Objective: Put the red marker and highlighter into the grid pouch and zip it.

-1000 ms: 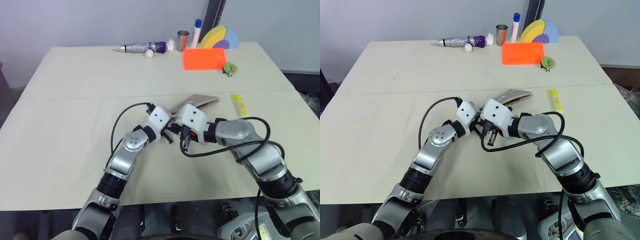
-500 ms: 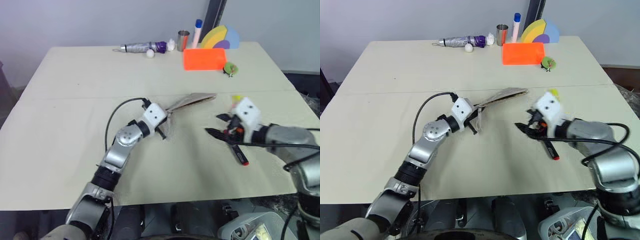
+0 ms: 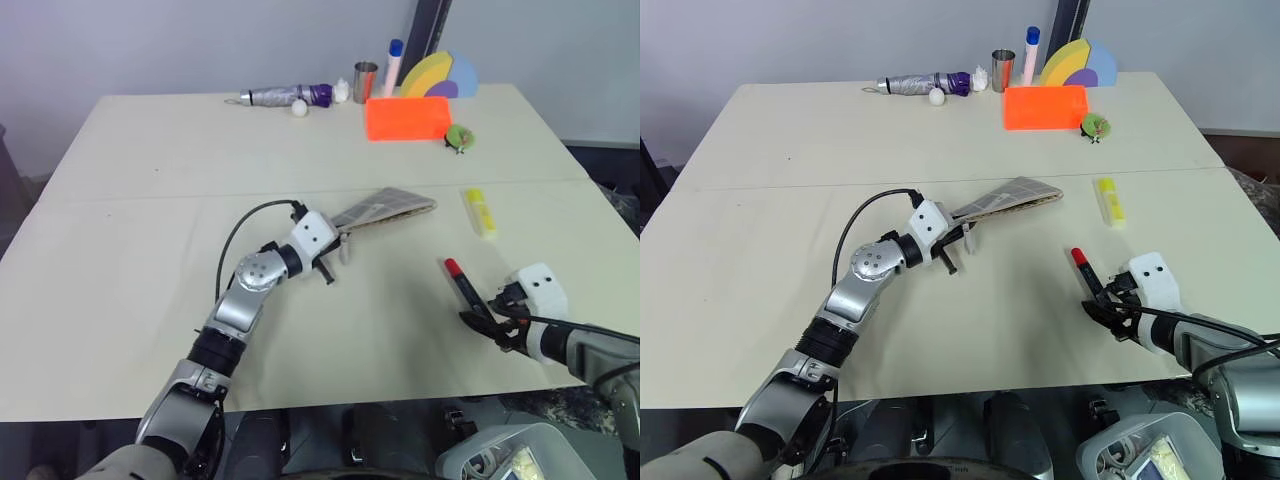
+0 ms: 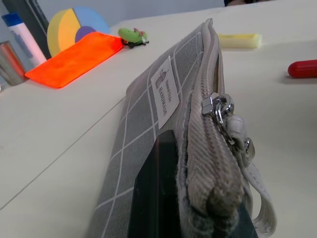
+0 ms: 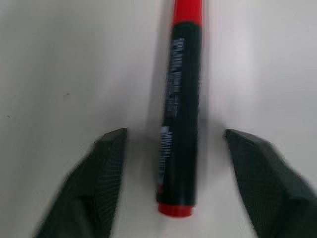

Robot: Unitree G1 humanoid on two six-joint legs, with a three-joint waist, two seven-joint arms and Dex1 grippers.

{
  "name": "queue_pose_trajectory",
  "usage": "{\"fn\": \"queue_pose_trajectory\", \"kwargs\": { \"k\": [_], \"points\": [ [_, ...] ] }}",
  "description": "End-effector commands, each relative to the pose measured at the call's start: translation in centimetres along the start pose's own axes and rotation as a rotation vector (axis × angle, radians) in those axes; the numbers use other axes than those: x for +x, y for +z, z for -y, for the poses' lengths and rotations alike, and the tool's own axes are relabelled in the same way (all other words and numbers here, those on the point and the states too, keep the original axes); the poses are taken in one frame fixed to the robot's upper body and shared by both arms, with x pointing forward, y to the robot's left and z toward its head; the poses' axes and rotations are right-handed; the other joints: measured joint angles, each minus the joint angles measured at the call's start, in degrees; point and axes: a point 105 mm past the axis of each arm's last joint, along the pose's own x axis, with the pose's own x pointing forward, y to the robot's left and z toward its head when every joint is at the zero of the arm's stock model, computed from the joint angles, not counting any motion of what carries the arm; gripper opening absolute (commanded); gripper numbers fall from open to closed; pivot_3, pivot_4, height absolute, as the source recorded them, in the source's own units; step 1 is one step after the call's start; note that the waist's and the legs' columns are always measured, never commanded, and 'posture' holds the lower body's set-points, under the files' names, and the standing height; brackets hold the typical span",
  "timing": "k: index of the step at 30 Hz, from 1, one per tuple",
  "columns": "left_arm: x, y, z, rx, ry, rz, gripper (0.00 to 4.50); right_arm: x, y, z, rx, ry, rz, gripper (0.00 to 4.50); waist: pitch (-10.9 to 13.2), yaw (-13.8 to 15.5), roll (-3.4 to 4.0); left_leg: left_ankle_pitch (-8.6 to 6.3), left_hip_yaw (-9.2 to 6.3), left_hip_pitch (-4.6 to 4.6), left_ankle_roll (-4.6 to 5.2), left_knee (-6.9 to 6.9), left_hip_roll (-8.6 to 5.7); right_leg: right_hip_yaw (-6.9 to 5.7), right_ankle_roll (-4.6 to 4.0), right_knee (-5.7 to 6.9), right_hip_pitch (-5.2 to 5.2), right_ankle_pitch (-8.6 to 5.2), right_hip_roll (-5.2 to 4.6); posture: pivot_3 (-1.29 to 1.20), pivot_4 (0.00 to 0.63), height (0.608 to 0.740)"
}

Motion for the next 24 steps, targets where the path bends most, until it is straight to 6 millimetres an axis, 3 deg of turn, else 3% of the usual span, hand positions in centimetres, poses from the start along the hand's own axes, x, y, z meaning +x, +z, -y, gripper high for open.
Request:
{"fn": "queue_pose_trajectory", "kwargs": {
  "k": [1,3,7,11,16,24],
  "points": [
    [0.2,1.3,-0.5,0.013,0.007,0.052,0.00,-0.3,0.6,0.4,-0.017,-0.003,0.023,1.11,0.00,0.00,0.00,0.00,0.00,0.00,0.00,0.00,0.00,0.00,0.00,0.00,0.00,0.00,0.00,0.00,0.150,0.740],
    [0.0,1.3,-0.7,0.003,0.012,0.055,0.00,-0.3,1.7,0.4,-0.070,0.000,0.049,0.32,0.00,-0.01,0.00,0.00,0.00,0.00,0.00,-0.01,0.00,0.00,0.01,0.00,-0.01,0.00,0.01,0.00,0.150,0.740],
    [-0.3,1.3,-0.8,0.000,0.012,0.056,0.00,-1.6,6.0,-0.2,-0.376,0.004,0.149,0.32,0.00,-0.09,0.02,0.00,0.01,0.00,0.00,-0.01,-0.02,0.00,0.01,0.00,-0.03,0.00,0.01,0.00,0.150,0.740],
    [-0.3,1.3,-0.8,-0.002,0.009,0.057,0.00,-2.7,8.6,-0.8,-0.559,0.028,0.197,0.32,0.01,-0.02,-0.01,0.00,-0.03,0.00,0.00,-0.03,-0.02,-0.01,0.03,-0.02,0.00,-0.02,0.03,0.00,0.150,0.740],
    [-0.3,1.5,-0.5,-0.003,-0.002,0.064,0.00,-2.8,9.9,-0.7,-0.678,0.009,0.189,0.32,0.02,0.07,-0.02,0.00,-0.04,-0.02,0.00,-0.01,-0.03,-0.01,0.04,-0.03,0.00,-0.02,0.00,0.00,0.150,0.740],
    [-0.2,1.7,0.3,-0.003,-0.030,0.076,0.00,-1.5,11.0,-0.2,-0.714,-0.025,0.192,0.32,0.01,0.03,-0.01,0.00,-0.02,-0.02,0.00,0.01,-0.01,0.00,0.04,-0.02,-0.01,-0.02,-0.03,0.00,0.150,0.740]
  ]
}}
